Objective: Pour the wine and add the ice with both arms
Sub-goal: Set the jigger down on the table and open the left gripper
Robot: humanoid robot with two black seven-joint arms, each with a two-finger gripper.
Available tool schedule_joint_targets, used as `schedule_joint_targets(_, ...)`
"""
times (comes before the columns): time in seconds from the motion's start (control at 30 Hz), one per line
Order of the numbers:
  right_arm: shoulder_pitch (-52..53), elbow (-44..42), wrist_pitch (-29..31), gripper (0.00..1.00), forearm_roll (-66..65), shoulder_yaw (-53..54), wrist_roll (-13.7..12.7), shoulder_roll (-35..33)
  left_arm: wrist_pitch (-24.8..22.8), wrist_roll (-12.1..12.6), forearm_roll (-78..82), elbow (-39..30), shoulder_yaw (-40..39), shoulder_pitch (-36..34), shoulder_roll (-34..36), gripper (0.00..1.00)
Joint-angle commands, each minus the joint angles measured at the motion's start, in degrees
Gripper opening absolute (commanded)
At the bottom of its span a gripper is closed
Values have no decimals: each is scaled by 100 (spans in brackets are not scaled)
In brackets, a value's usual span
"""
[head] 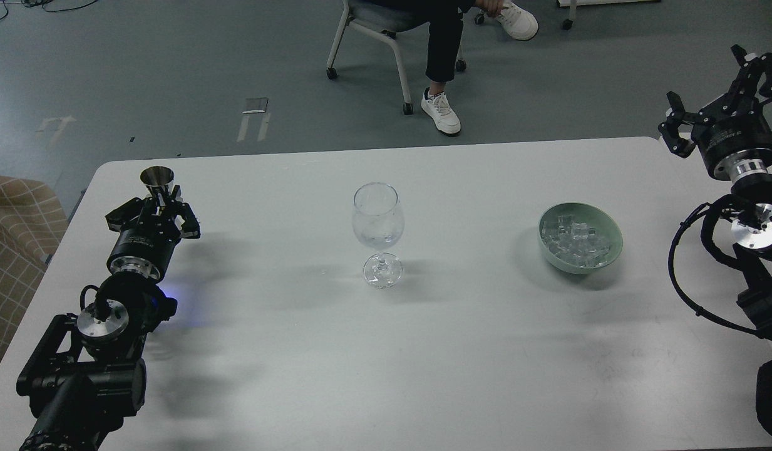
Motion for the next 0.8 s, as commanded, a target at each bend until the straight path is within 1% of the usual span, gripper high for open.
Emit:
schedule_joint_targets(0.0,-36,0,1,100,0,2,0,-27,-35,2,1,308,-3,-143,-54,46)
schedule_joint_targets(0.13,-45,-8,1,100,0,2,0,-27,-79,2,1,334,15,-143,-63,48)
schedule_joint_targets(0.23,-45,-8,1,100,-9,2,0,0,-88,10,1,334,6,-143,-54,56)
schedule_joint_targets(0.3,-53,-8,1,100,0,2,0,9,-79,10,1,334,15,-151,-54,59)
schedule_joint_targets(0.37,-62,0,1,100,-9,2,0,17,-79,10,9,334,24,-151,-45,65)
schedule_joint_targets(0.43,-62,0,1,100,0,2,0,17,-79,10,9,326,24,-151,-45,68)
schedule_joint_targets(0.5,-62,0,1,100,0,2,0,17,-79,19,9,282,41,-160,-28,73)
schedule_joint_targets(0.57,-62,0,1,100,0,2,0,17,-70,19,27,255,68,-169,-19,84)
schedule_joint_targets(0.63,-62,0,1,100,0,2,0,17,-79,28,36,238,76,-178,-19,87)
schedule_joint_targets(0.73,-62,0,1,100,0,2,0,26,-132,54,53,-7,94,-187,77,97)
schedule_joint_targets(0.77,-62,0,10,100,0,2,0,9,-175,72,53,-156,111,-178,165,98)
